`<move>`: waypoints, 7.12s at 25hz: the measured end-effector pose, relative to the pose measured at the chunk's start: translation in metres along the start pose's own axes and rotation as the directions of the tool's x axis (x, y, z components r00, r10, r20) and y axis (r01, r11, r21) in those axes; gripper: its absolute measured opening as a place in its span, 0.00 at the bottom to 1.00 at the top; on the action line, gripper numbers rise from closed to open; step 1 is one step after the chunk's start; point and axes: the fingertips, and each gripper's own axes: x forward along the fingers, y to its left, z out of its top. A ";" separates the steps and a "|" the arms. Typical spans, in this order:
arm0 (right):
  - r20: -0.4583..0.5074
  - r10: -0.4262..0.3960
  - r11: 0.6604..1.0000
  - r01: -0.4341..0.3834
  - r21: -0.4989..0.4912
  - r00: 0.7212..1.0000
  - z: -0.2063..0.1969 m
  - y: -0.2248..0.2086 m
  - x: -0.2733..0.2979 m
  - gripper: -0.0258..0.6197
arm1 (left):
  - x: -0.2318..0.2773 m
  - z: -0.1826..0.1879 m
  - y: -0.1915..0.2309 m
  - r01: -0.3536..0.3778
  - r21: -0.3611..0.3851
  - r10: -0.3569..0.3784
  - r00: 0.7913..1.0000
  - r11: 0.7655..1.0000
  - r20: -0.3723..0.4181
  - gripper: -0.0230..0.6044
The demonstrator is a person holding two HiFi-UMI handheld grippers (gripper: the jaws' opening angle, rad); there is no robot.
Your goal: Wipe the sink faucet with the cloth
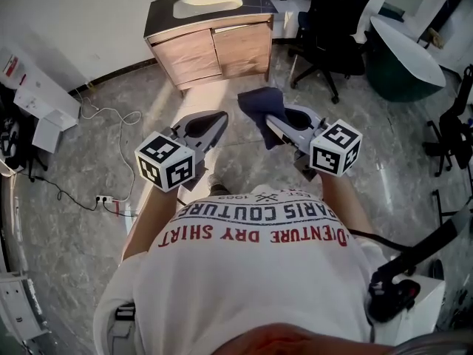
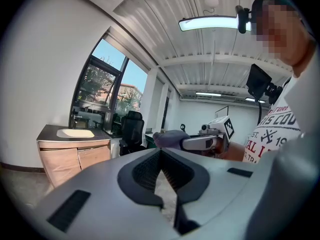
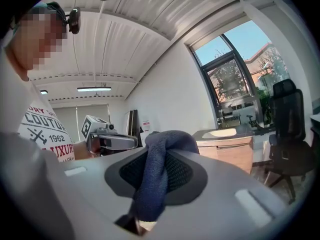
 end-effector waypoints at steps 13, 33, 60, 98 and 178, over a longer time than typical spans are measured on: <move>0.029 -0.039 0.999 0.038 0.026 0.999 0.007 -0.096 0.082 0.15 | 0.049 0.002 0.115 -0.008 0.007 0.009 1.000 1.000 -0.015 0.04; -0.017 -0.078 0.991 0.079 0.109 0.997 0.118 -0.444 0.490 0.15 | 0.224 0.097 0.625 -0.041 -0.021 0.038 0.992 0.999 -0.123 0.04; 0.002 0.054 0.997 -0.054 0.048 0.999 0.243 -0.768 0.636 0.15 | 0.447 0.210 0.887 -0.243 -0.063 0.239 0.968 0.968 -0.074 0.04; -0.119 -0.042 0.984 0.020 -0.177 0.992 0.268 -0.874 0.864 0.15 | 0.434 0.194 1.044 -0.219 -0.174 0.198 0.972 0.960 -0.130 0.04; -0.378 -0.104 0.995 0.097 -0.038 0.920 0.116 -0.878 0.827 0.15 | 0.447 0.171 1.039 -0.226 -0.233 0.198 0.971 0.946 -0.136 0.04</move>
